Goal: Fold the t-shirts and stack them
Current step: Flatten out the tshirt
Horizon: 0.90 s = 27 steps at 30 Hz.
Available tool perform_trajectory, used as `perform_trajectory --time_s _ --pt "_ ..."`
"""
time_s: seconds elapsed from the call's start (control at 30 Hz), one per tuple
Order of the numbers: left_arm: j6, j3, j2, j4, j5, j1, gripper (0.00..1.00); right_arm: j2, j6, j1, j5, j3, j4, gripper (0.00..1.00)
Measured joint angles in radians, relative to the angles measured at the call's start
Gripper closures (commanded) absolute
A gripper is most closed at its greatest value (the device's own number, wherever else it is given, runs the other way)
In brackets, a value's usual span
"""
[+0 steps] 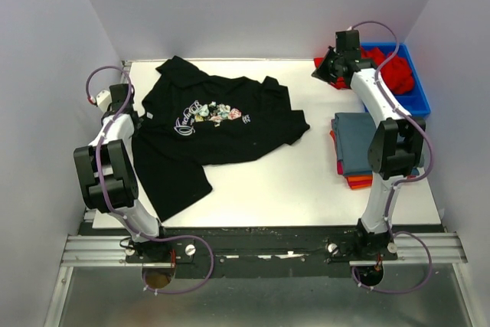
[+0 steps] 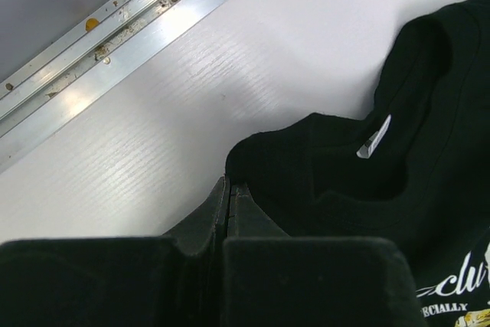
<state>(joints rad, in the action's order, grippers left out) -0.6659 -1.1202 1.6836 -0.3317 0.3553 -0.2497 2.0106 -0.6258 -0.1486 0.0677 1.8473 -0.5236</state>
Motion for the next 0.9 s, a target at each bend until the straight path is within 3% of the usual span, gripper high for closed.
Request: perform_trajectory --time_s 0.1,0.13,0.17,0.27,0.37,0.6,0.9 --pt "0.001 -0.016 0.006 -0.002 -0.002 0.000 0.96 -0.004 0.003 0.000 0.047 -0.016 0.011 0.43" --pt "0.002 -0.021 0.008 -0.003 -0.003 0.000 0.89 -0.014 0.006 0.000 0.054 -0.051 0.029 0.43" --pt "0.006 -0.027 0.011 -0.006 -0.009 0.000 0.76 -0.037 0.007 0.000 0.058 -0.113 0.052 0.43" --pt "0.017 -0.029 0.012 0.000 -0.039 0.000 0.53 -0.139 0.009 0.000 0.060 -0.361 0.098 0.43" --pt "0.028 0.006 -0.009 0.043 -0.086 0.000 0.42 -0.224 0.012 -0.001 0.069 -0.562 0.120 0.43" --pt "0.029 0.098 -0.157 0.069 -0.123 0.044 0.36 -0.288 0.025 -0.018 0.079 -0.737 0.188 0.50" --pt "0.051 0.119 -0.257 0.132 -0.200 0.378 0.35 -0.259 0.024 -0.090 0.093 -0.755 0.273 0.47"
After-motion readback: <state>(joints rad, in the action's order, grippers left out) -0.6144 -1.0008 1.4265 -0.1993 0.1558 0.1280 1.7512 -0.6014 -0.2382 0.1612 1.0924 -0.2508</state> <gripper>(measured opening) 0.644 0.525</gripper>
